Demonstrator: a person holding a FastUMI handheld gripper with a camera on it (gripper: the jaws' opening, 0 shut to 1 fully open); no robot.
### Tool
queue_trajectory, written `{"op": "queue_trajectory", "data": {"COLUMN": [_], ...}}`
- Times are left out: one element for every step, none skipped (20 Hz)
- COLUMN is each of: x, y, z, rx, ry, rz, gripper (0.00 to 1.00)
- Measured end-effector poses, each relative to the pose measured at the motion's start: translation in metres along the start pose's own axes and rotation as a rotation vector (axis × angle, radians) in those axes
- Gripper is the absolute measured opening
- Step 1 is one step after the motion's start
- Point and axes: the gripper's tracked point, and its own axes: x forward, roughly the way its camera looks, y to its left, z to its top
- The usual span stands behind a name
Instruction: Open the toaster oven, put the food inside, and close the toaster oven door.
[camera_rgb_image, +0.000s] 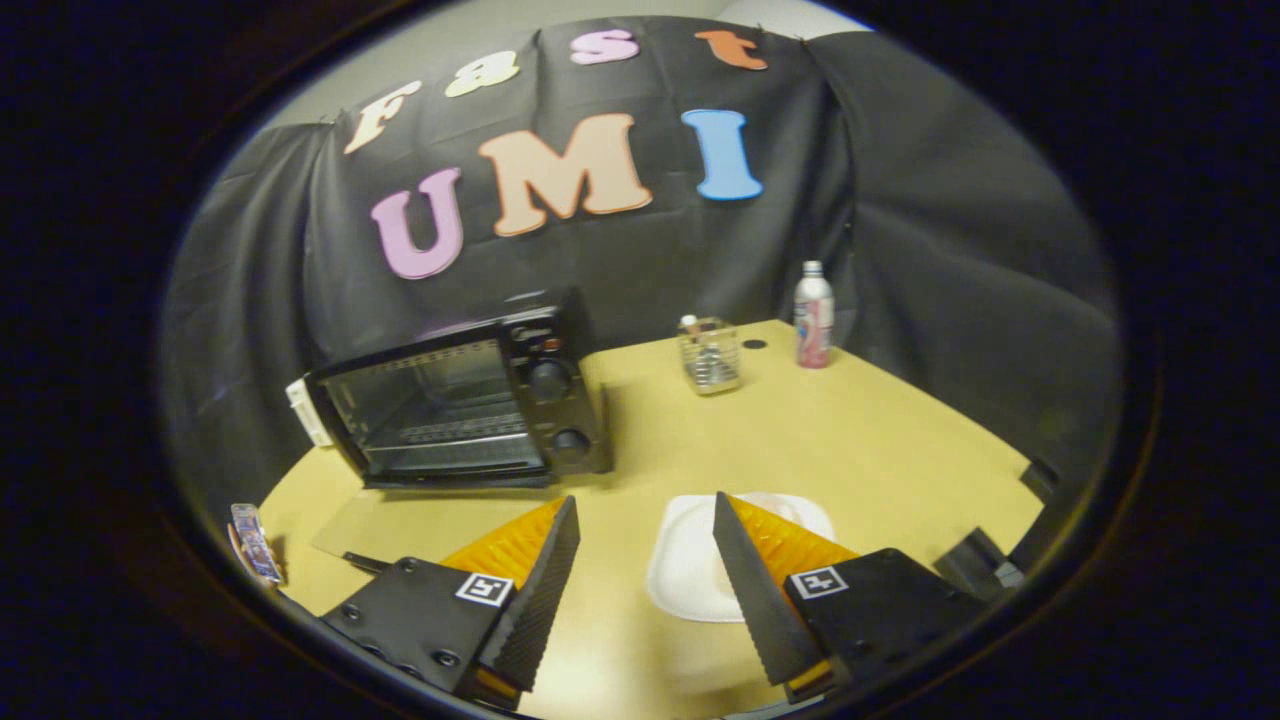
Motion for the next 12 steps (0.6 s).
{"op": "queue_trajectory", "data": {"x": [0.000,0.001,0.002,0.005,0.007,0.012,0.015,0.020,0.026,0.032,0.035,0.037], "y": [-0.015,-0.026,-0.033,-0.036,-0.037,-0.037,-0.036,-0.034,-0.030,-0.027,-0.028,-0.029], "z": [-0.002,-0.006,-0.010,-0.016,-0.021,-0.029,-0.034,-0.040,-0.046,-0.050,-0.056,-0.060], "rx": [0.008,0.022,0.037,0.050,0.058,0.065,0.071,0.081,0.091,0.094,0.092,0.085], "ry": [0.009,0.022,0.037,0.052,0.070,0.089,0.104,0.122,0.140,0.156,0.175,0.188], "rz": [-0.029,-0.049,-0.059,-0.061,-0.058,-0.056,-0.052,-0.044,-0.033,-0.031,-0.037,-0.051], "gripper": [0.85,0.85,0.85,0.86,0.86,0.86,0.86,0.86,0.86,0.86,0.86,0.86]}}
